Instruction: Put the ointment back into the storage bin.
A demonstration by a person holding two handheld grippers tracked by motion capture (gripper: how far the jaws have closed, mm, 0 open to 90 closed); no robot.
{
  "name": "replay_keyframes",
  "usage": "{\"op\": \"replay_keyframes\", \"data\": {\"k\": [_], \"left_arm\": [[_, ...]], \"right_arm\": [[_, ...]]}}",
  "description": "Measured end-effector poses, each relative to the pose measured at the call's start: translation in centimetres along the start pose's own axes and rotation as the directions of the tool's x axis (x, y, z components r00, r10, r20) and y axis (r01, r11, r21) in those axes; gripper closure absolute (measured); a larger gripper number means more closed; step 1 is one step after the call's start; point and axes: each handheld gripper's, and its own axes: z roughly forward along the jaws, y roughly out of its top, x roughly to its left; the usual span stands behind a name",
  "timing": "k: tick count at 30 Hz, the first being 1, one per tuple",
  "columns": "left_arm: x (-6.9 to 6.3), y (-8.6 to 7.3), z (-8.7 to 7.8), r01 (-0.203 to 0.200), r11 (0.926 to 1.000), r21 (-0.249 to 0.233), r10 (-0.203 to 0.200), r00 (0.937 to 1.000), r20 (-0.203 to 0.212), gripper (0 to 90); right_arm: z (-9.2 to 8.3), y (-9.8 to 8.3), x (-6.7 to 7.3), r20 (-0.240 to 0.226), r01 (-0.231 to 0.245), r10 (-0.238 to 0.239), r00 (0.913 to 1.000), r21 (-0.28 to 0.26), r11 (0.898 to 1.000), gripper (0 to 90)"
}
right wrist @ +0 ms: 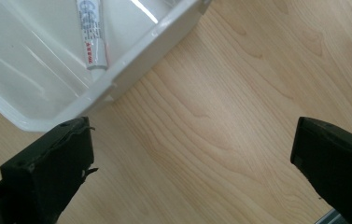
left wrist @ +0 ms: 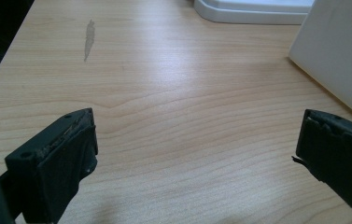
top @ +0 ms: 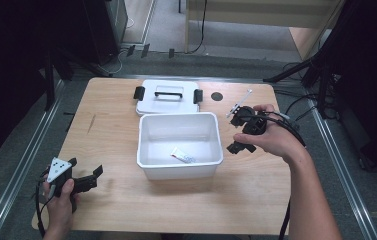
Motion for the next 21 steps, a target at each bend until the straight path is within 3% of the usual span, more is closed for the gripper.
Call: {"op": "replay_keyframes", "data": {"k": [9,21], "left_arm": [[0.0,0.0,0.0,-0.002,1.0000,0.002,0.002,1.0000,-0.002,0.0],[0.0,0.0,0.0,0.001,1.0000,0.004,-0.001,1.0000,-0.003,0.0]], "right_arm": [[0.3,-2.8,-0.9,0.003,-0.051,0.051,0.9987,-0.021,0.998,0.0],[1.7,-6.6,-1.8,0.015,-0.142,0.144,0.9895,-0.104,0.984,0.0]]}}
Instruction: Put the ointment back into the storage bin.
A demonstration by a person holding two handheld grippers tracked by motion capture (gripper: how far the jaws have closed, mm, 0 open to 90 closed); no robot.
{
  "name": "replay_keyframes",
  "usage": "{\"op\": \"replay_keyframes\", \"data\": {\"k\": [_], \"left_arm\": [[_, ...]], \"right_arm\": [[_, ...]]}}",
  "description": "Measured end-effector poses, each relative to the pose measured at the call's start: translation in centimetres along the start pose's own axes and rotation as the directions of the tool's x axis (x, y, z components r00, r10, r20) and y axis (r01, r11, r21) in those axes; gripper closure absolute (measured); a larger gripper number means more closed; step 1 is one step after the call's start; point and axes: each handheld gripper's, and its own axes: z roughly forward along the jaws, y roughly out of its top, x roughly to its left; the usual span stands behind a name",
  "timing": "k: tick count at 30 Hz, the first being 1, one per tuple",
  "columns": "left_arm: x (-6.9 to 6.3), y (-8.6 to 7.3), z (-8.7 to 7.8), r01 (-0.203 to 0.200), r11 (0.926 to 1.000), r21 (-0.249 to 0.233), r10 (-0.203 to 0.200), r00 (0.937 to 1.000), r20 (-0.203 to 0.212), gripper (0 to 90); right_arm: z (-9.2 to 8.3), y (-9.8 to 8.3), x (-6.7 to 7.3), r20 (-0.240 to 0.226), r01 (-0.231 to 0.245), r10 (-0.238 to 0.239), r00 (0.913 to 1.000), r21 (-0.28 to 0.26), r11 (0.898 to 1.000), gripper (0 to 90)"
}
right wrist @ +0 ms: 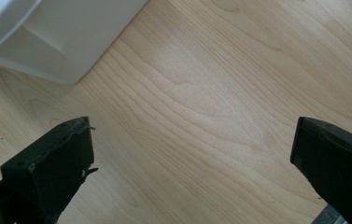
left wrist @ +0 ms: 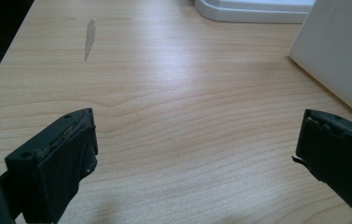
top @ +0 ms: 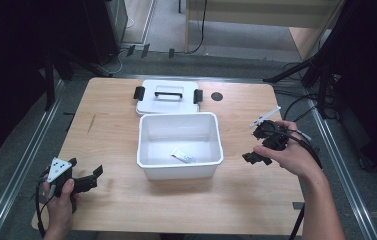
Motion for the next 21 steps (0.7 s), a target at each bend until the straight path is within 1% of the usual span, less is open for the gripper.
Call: {"op": "replay_keyframes", "data": {"k": [3,6,10,14,17,21], "left_arm": [[0.0,0.0,0.0,-0.002,1.0000,0.000,0.002,1.0000,0.000,0.0],[0.0,0.0,0.0,-0.002,1.0000,0.000,0.002,1.0000,0.000,0.0],[0.0,0.0,0.0,0.000,1.0000,0.001,0.000,1.0000,0.000,0.0],[0.0,0.0,0.0,-0.001,1.0000,0.002,0.001,1.0000,0.000,0.0],[0.0,0.0,0.0,-0.002,1.0000,0.000,0.002,1.0000,0.000,0.0],[0.0,0.0,0.0,-0.003,1.0000,0.001,0.003,1.0000,0.000,0.0]], "right_arm": [[0.4,-1.0,-0.3,0.012,-0.022,0.022,0.9997,-0.026,0.999,0.0],[0.9,-2.3,-0.6,0.013,-0.057,0.058,0.9982,-0.061,0.996,0.0],[1.5,-3.8,-0.9,0.020,-0.088,0.090,0.9957,-0.089,0.992,0.0],[2.0,-5.3,-1.1,0.021,-0.116,0.120,0.9926,-0.130,0.985,0.0],[2.4,-6.4,-1.2,0.023,-0.128,0.134,0.9908,-0.161,0.979,0.0],[3.1,-7.9,-1.3,0.020,-0.169,0.176,0.9841,-0.200,0.965,0.0]]}}
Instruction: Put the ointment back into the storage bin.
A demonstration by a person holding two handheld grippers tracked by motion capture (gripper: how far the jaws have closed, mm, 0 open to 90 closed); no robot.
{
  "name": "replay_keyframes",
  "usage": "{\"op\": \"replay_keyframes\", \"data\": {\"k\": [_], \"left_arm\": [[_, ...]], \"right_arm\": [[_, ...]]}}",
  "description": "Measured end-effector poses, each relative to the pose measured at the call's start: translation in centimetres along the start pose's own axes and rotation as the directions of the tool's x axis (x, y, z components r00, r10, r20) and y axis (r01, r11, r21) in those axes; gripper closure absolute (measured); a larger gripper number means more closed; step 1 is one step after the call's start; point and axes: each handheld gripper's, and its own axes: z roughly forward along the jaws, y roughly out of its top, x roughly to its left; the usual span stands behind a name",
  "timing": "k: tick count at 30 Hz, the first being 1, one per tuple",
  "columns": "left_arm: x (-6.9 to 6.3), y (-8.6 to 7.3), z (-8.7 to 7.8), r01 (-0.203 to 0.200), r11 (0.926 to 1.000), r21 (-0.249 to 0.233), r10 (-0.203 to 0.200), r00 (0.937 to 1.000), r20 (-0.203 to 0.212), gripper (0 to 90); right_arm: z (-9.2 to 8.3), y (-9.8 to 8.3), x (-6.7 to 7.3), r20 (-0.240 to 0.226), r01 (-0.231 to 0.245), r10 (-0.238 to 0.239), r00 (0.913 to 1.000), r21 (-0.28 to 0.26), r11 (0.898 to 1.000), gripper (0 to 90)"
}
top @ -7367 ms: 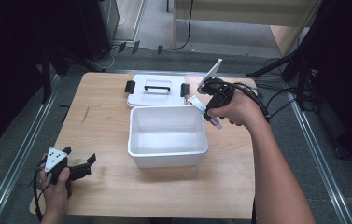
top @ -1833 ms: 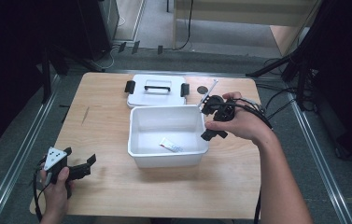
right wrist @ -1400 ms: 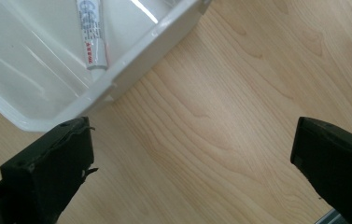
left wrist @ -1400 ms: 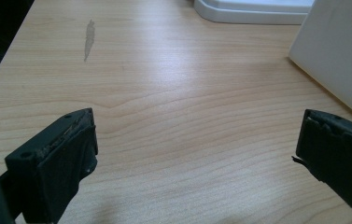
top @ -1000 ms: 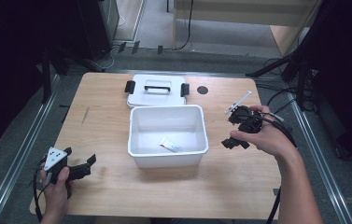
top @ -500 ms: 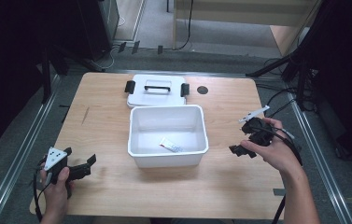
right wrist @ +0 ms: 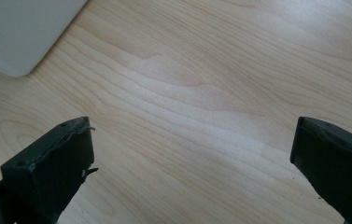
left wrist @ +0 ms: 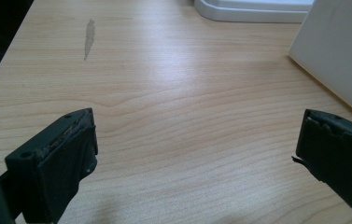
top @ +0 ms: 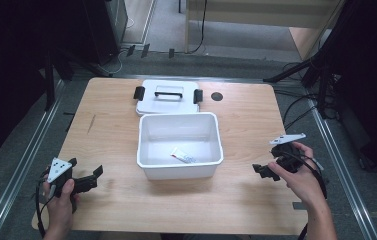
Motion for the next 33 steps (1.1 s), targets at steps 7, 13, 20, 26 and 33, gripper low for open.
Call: {"op": "replay_keyframes", "data": {"k": [7,13,20,26,33], "left_arm": [[0.0,0.0,0.0,0.003,1.0000,-0.002,-0.003,1.0000,0.000,0.0],[0.0,0.0,0.0,-0.003,1.0000,-0.002,0.003,1.0000,-0.001,0.0],[0.1,0.0,-0.1,0.006,1.0000,-0.006,-0.006,1.0000,0.001,0.0],[0.1,0.0,-0.1,0.006,1.0000,-0.006,-0.006,1.0000,0.002,0.0],[0.1,0.0,-0.1,0.011,0.9999,-0.006,-0.011,0.9999,0.001,0.0]], "right_arm": [[0.2,-2.3,-0.6,0.002,-0.047,0.048,0.9989,-0.075,0.996,0.0],[0.4,-4.1,-0.8,0.006,-0.087,0.088,0.9961,-0.131,0.988,0.0],[0.8,-6.2,-1.1,0.012,-0.112,0.116,0.9932,-0.171,0.979,0.0],[0.9,-8.0,-1.4,0.003,-0.148,0.153,0.9883,-0.216,0.965,0.0],[0.5,-9.7,-1.7,-0.007,-0.157,0.162,0.9868,-0.281,0.947,0.0]]}}
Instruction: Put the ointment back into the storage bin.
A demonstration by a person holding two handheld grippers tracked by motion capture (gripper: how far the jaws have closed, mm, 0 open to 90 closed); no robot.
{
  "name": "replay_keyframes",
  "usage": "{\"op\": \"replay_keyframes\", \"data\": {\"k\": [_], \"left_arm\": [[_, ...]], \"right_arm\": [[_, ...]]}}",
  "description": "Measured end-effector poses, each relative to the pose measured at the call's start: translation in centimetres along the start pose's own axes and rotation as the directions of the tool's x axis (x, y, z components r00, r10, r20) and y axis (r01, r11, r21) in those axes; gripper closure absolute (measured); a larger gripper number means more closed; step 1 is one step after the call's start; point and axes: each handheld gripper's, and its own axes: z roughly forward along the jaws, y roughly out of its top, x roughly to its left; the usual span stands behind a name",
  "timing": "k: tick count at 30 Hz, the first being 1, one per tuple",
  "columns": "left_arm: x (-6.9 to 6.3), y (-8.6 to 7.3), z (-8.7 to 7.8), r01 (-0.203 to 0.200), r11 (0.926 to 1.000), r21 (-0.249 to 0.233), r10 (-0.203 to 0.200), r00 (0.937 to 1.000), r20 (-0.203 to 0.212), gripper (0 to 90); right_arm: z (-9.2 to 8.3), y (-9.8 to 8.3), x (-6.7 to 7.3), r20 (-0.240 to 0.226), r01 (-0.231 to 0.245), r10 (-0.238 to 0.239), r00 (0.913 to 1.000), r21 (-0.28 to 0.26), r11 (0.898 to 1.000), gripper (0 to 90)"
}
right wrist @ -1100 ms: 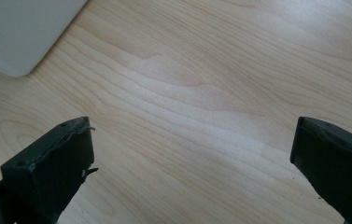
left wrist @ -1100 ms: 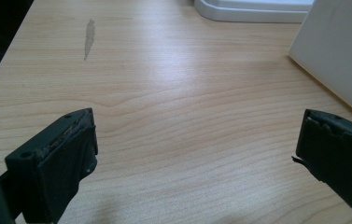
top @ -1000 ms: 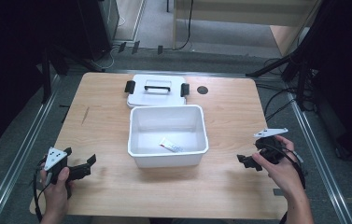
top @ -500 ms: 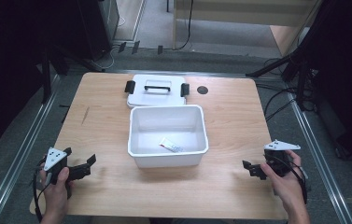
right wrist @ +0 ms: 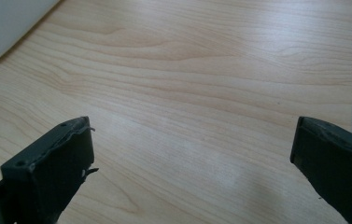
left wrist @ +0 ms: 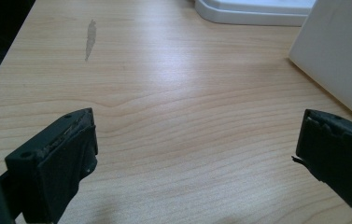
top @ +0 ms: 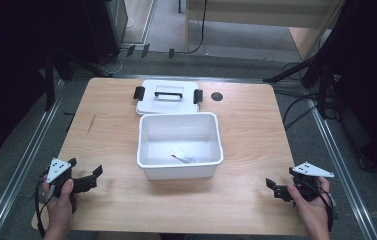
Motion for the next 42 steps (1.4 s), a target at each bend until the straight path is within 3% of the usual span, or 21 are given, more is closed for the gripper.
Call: {"op": "replay_keyframes", "data": {"k": [10,17,25,33,38,41,42], "left_arm": [[0.1,0.0,0.0,0.002,1.0000,-0.003,-0.002,1.0000,0.001,0.0],[0.1,0.0,0.0,0.012,0.9999,-0.002,-0.012,0.9999,0.004,0.0],[0.1,0.0,-0.1,0.005,1.0000,-0.003,-0.005,1.0000,0.001,0.0],[0.1,0.0,0.0,0.002,1.0000,-0.002,-0.002,1.0000,0.002,0.0],[0.0,0.0,0.1,0.004,1.0000,0.007,-0.004,1.0000,-0.001,0.0],[0.0,0.0,0.1,0.000,1.0000,0.008,0.000,1.0000,-0.005,0.0],[0.0,0.0,0.1,0.001,1.0000,0.008,-0.001,1.0000,-0.005,0.0]], "right_arm": [[-1.2,-1.8,-0.9,0.000,-0.041,0.041,0.9992,-0.064,0.997,0.0],[-2.2,-3.1,-1.8,0.021,-0.086,0.089,0.9958,-0.112,0.990,0.0],[-2.8,-4.3,-2.1,0.035,-0.102,0.109,0.9935,-0.148,0.984,1.4],[-3.1,-4.9,-2.3,0.043,-0.141,0.152,0.9874,-0.195,0.971,1.3],[-3.3,-5.0,-2.0,0.094,-0.119,0.144,0.9851,-0.233,0.965,8.3],[-3.4,-5.1,-1.8,0.116,-0.112,0.146,0.9825,-0.254,0.961,5.5],[-3.5,-5.1,-1.9,0.097,-0.138,0.169,0.9807,-0.265,0.954,3.2]]}}
